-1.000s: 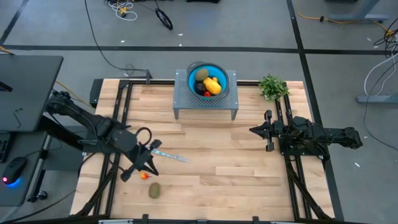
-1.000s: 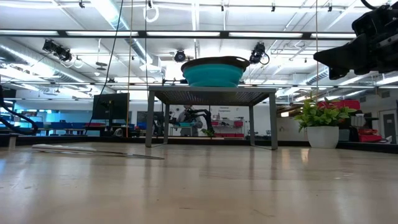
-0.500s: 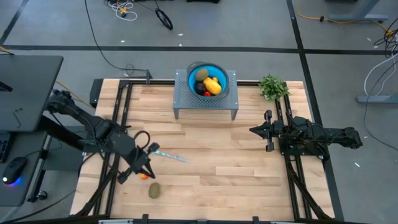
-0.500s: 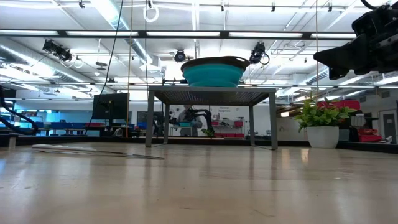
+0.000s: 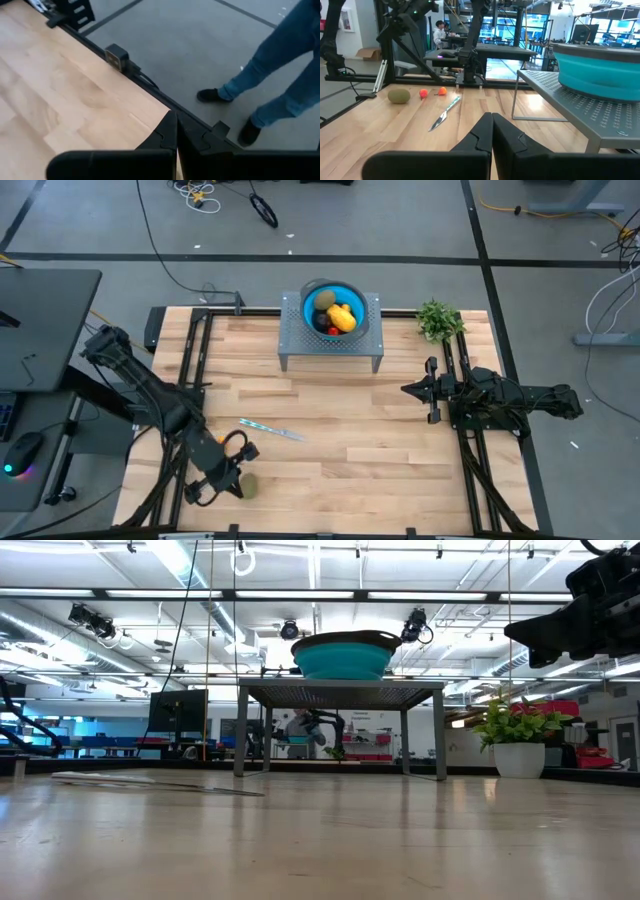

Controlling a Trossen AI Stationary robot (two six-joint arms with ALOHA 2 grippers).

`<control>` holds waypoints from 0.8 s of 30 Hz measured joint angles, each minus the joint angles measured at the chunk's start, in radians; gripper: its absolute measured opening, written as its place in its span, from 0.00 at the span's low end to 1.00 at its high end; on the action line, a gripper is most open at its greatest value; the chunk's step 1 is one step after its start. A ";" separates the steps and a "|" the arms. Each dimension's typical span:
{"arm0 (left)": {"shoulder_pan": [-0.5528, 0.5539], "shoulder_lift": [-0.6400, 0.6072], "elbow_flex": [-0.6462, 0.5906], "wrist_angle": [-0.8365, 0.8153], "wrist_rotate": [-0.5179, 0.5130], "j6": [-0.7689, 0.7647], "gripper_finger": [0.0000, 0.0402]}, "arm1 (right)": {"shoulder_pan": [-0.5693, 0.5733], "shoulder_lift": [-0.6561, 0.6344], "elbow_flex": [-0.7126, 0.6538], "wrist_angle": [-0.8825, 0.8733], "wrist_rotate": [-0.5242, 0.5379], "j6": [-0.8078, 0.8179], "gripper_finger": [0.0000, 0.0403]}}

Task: Pick & Place Fruit
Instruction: Put the kiwi into the blue bin

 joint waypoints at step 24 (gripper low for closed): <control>-0.102 0.081 0.177 -0.167 -0.072 0.042 0.00 | 0.000 0.000 0.000 0.004 0.000 0.000 0.02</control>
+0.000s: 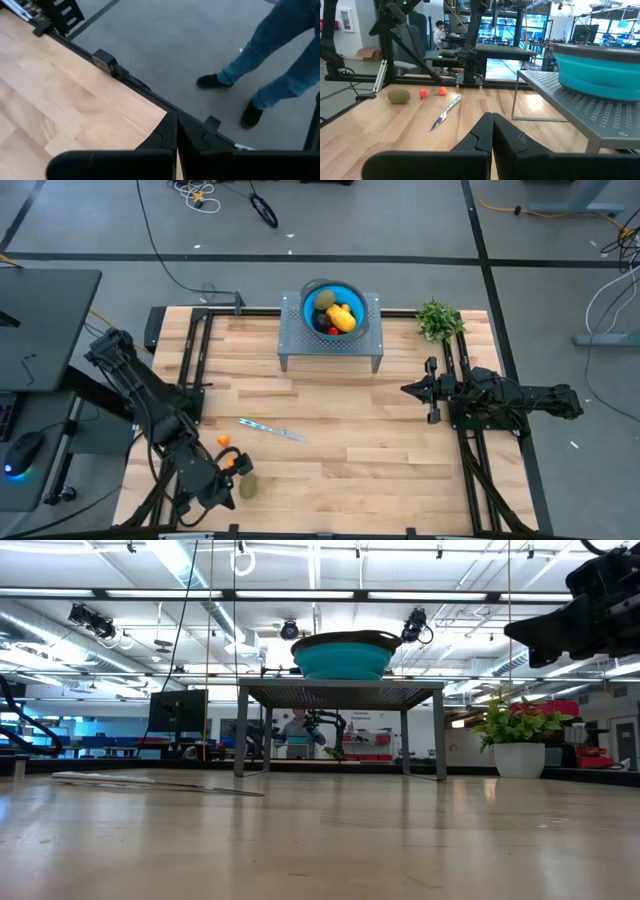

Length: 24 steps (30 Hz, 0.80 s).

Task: Pick & Place Fruit
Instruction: Put the kiwi into the blue bin

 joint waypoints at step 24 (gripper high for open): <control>-0.067 0.219 0.016 -0.096 -0.040 0.127 0.00 | 0.000 0.003 0.000 -0.004 0.000 0.000 0.02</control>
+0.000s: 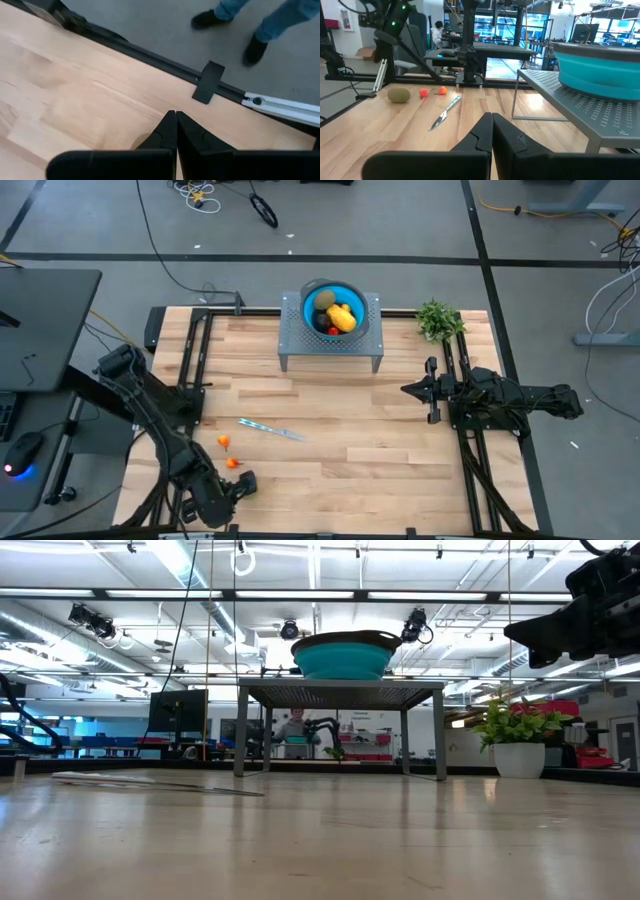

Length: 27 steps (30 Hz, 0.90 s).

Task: Pick & Place Fruit
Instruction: Put the kiwi into the blue bin

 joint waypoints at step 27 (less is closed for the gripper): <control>0.013 0.011 -0.042 -0.055 -0.093 0.256 0.01 | 0.000 0.000 0.000 0.000 0.000 0.000 0.02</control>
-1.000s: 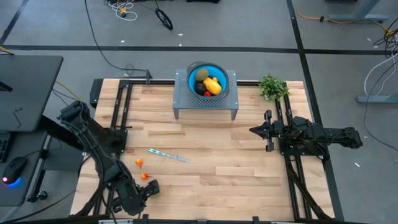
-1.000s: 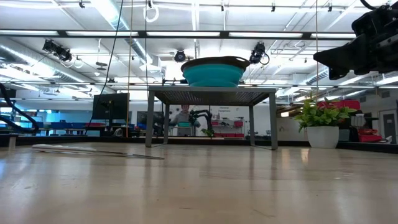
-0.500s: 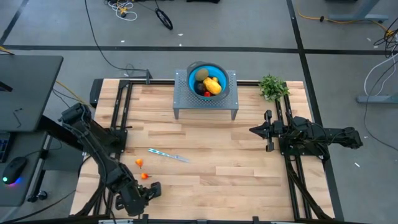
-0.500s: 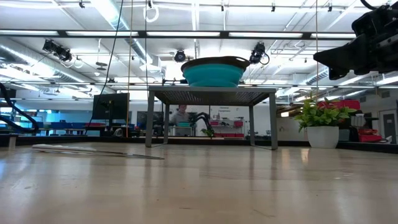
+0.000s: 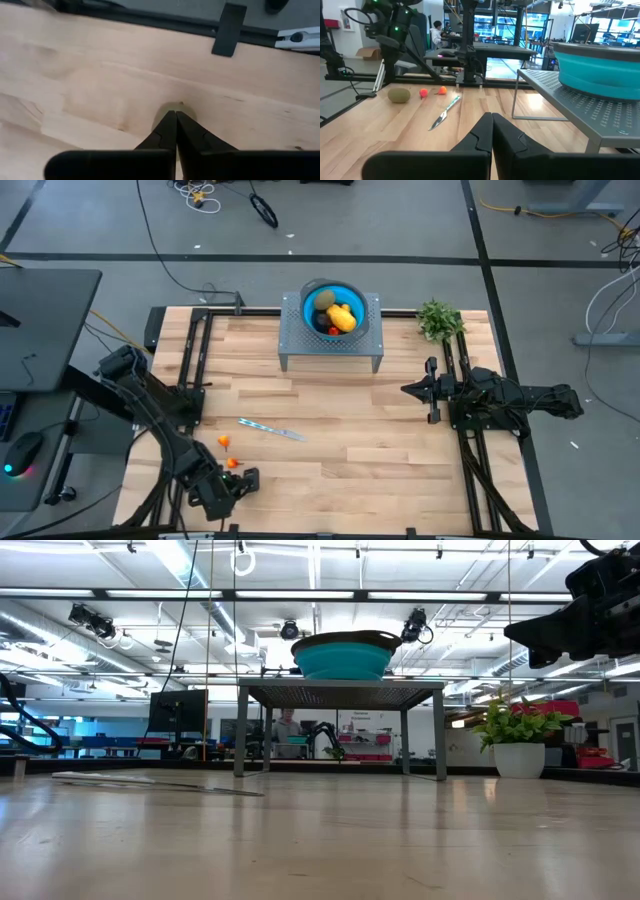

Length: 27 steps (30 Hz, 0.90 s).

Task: Pick & Place Fruit
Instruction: Put the kiwi into the blue bin

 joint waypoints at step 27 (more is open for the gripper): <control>0.023 0.000 -0.013 0.010 -0.076 0.039 0.76 | 0.000 0.000 0.000 0.000 0.000 0.000 0.02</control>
